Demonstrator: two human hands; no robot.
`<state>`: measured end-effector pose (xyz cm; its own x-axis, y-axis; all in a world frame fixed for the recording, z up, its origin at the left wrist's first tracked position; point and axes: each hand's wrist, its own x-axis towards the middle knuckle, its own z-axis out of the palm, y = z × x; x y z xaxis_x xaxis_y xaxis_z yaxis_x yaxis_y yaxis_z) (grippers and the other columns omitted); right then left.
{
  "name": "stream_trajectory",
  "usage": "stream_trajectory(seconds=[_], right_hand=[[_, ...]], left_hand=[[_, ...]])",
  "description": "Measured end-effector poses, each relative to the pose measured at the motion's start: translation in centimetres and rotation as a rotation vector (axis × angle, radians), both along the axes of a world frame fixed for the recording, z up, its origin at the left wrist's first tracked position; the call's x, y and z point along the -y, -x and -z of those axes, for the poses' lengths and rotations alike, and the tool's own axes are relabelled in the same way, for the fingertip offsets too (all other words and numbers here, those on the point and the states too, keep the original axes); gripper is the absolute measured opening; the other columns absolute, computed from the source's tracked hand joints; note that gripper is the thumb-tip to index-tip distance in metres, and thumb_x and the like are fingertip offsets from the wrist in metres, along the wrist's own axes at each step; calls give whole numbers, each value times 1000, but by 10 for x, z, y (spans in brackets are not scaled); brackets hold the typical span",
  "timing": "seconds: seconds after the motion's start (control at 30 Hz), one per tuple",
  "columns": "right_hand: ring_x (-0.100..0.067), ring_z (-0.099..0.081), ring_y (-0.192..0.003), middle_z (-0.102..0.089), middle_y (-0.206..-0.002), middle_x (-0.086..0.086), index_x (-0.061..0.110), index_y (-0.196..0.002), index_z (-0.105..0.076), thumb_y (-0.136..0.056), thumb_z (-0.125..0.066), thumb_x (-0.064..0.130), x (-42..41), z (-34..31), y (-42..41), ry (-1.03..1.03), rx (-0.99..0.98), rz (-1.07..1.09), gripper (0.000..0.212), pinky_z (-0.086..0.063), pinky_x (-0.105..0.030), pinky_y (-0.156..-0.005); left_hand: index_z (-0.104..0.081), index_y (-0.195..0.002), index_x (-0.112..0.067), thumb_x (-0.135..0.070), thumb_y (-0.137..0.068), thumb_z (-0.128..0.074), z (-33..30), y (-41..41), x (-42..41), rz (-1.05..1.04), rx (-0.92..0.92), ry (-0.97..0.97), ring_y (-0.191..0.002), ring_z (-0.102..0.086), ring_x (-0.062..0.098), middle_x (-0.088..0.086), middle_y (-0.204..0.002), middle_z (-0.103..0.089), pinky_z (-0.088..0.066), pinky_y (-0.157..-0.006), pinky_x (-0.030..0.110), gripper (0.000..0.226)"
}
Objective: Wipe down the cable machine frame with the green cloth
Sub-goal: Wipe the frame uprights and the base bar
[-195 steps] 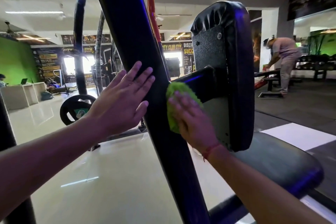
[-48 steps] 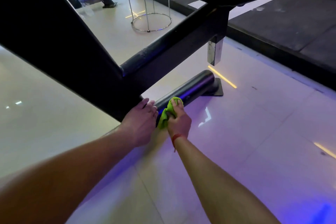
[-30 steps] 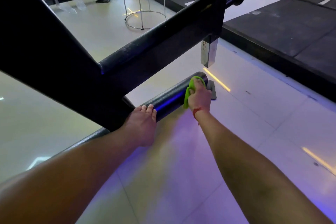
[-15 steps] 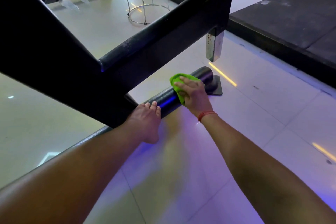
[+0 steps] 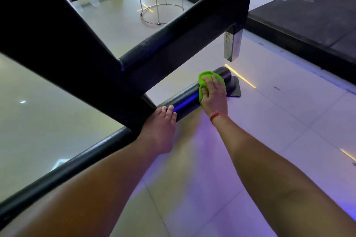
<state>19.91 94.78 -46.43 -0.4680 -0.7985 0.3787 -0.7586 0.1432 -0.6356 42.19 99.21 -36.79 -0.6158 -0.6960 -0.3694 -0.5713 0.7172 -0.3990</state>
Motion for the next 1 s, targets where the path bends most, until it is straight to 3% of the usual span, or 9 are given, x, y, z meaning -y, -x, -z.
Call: stream_trajectory(seconds=[0.2,0.37,0.47,0.53,0.63,0.73,0.83,0.87,1.0], right_hand=[[-37,-35,-144,-47,-152,-10,19,-135,-62,-100,-42,27,-30,9,-56,63,-91,-218,42,-26,-45,-123],[-28,-35,-147,-35,-161,-7,24,-146,-52,-99,-56,20,-44,-9,-93,-67,144,-23,48,-37,-42,-116],[-30,-53,-132,-26,-166,2,35,-151,-43,-96,-61,20,-75,-11,-146,-160,145,-119,59,-45,-33,-101],[-33,-63,-118,-39,-160,-1,39,-150,-43,-92,-64,19,-87,-13,-174,-218,211,-138,65,-47,-31,-95],[-31,-67,-109,-70,-121,-12,41,-145,-50,-90,-69,32,-100,-28,-214,-318,317,-42,59,-46,-26,-89],[-27,-68,-110,-71,-124,-10,41,-136,-60,-87,-74,28,-124,-35,-264,-256,86,-349,53,-51,-29,-87],[-25,-62,-124,-61,-141,1,36,-133,-64,-84,-68,10,-124,-28,-276,-89,-404,-674,56,-61,-37,-76],[-26,-59,-127,-60,-143,2,35,-133,-64,-85,-64,7,-118,-28,-271,-57,-475,-637,56,-61,-37,-77],[-36,-59,-118,-58,-144,3,28,-135,-63,-95,-57,14,-105,-33,-287,-123,-178,-213,43,-52,-37,-93]], left_hand=[[-12,-160,-8,-33,-96,-41,23,-64,-26,-13,-193,-31,-156,2,20,6,-169,-3,-10,-125,41,75],[-18,-160,-11,-31,-94,-41,29,-111,-32,14,-242,-36,-156,-2,19,4,-169,-10,-14,-125,41,72],[-21,-159,-12,-32,-93,-41,27,-129,-44,-74,-304,-55,-156,-9,22,5,-168,-15,-17,-125,40,72],[-21,-159,-12,-32,-92,-43,24,-146,-52,-160,-364,-69,-155,-12,23,4,-168,-16,-18,-125,39,73],[-23,-159,-15,-30,-89,-47,19,-179,-55,-229,-415,-92,-155,-15,21,1,-168,-18,-21,-124,39,76],[-29,-157,-14,-29,-87,-49,11,-215,-55,-245,-441,-109,-152,-25,22,4,-165,-26,-25,-122,38,74],[-38,-152,-11,-30,-87,-51,5,-252,-60,-268,-428,-87,-145,-37,24,6,-159,-38,-31,-118,38,68],[-36,-153,-12,-30,-87,-51,6,-266,-63,-291,-426,-86,-146,-35,24,6,-161,-35,-30,-119,38,70],[-21,-160,-14,-30,-90,-48,19,-309,-78,-382,-440,-82,-154,-19,23,3,-168,-16,-22,-123,40,77]])
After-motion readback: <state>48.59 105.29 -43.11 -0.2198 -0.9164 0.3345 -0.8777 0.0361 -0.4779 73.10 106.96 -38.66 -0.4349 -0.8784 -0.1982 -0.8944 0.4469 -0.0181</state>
